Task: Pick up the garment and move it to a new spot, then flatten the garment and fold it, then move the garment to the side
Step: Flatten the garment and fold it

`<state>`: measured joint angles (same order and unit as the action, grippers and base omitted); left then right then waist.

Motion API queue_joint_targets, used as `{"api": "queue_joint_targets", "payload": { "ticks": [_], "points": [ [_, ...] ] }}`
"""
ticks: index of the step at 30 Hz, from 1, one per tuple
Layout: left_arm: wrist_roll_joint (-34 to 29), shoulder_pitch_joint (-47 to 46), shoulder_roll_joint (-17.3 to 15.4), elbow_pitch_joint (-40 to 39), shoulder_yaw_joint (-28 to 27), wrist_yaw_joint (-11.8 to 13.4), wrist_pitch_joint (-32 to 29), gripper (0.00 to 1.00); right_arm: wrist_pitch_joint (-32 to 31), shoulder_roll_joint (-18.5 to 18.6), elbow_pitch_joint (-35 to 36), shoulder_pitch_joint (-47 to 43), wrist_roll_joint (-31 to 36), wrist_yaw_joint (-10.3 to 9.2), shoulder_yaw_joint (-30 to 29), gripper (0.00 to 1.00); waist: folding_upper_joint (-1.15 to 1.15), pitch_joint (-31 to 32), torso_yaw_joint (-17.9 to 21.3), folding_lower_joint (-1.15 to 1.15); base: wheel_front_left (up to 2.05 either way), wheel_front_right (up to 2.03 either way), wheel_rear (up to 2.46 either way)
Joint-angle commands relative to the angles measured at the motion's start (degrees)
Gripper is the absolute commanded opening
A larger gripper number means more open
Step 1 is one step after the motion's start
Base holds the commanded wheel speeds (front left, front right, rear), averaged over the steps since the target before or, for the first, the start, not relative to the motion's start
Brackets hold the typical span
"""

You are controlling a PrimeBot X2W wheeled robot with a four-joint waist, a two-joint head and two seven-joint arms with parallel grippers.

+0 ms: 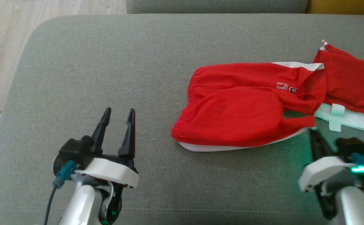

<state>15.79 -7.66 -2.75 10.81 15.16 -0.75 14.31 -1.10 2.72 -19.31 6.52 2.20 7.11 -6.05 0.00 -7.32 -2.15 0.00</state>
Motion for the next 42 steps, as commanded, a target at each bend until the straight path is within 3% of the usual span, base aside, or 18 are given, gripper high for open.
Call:
{"api": "queue_joint_targets", "payload": {
  "ticks": [1, 6, 14, 25, 32, 40, 41, 42],
  "points": [
    [-0.18, -2.29, -0.13, -1.47, -1.32, -0.44, 0.69, 1.0, -0.23, 0.16, 2.15, 1.44, -0.78, 0.37, -0.39, 0.0, 0.0, -0.17, 0.23, 0.0, 0.0, 0.0, 0.0],
    [-0.77, -2.38, -0.13, 0.94, 1.21, -2.27, 0.69, 1.0, -1.43, 0.16, 1.53, 2.43, -2.32, 0.37, -4.46, 0.0, 0.0, -0.67, 0.77, 0.0, 0.0, 0.0, 0.0],
    [-3.03, -3.88, -0.42, 11.62, 11.79, -6.16, -0.18, 1.0, -1.44, 0.16, -0.73, 3.57, -3.68, 0.37, -4.27, 0.0, 0.0, -1.25, 1.45, 0.0, 0.0, 0.0, 0.0],
    [0.15, -11.68, -0.36, 23.84, 18.75, -6.7, -0.48, 1.0, -0.9, 0.16, -1.58, 5.54, -4.1, 0.37, -3.53, 0.0, 0.0, -2.68, 4.35, 0.0, 0.0, 0.0, 0.0],
    [3.72, -15.59, -0.36, 27.33, 24.33, -6.72, -0.18, 1.0, -0.75, 0.16, -1.58, 6.28, -4.41, 0.37, -2.9, 0.0, 0.0, -3.69, 5.7, 0.0, 0.0, 0.0, 0.0],
    [6.24, -18.8, -0.52, 30.23, 26.96, -6.73, 0.5, 1.0, -0.48, 0.16, -1.69, 6.82, -4.85, 0.37, -2.21, 0.0, 0.0, -4.48, 6.73, 0.0, 0.0, 0.0, 0.0],
    [6.5, -18.96, -0.55, 30.4, 27.23, -6.73, 0.55, 0.97, -0.47, 0.16, -1.69, 6.79, -4.84, 0.37, -2.2, 0.0, 0.0, -4.47, 6.76, 0.0, 0.0, 0.0, 0.0],
    [6.72, -19.09, -0.59, 30.56, 27.52, -6.73, 0.58, 0.47, -0.47, 0.16, -1.71, 6.75, -4.82, 0.37, -2.2, 0.0, 0.0, -4.44, 6.76, 0.0, 0.0, 0.0, 0.0]
  ]
}}
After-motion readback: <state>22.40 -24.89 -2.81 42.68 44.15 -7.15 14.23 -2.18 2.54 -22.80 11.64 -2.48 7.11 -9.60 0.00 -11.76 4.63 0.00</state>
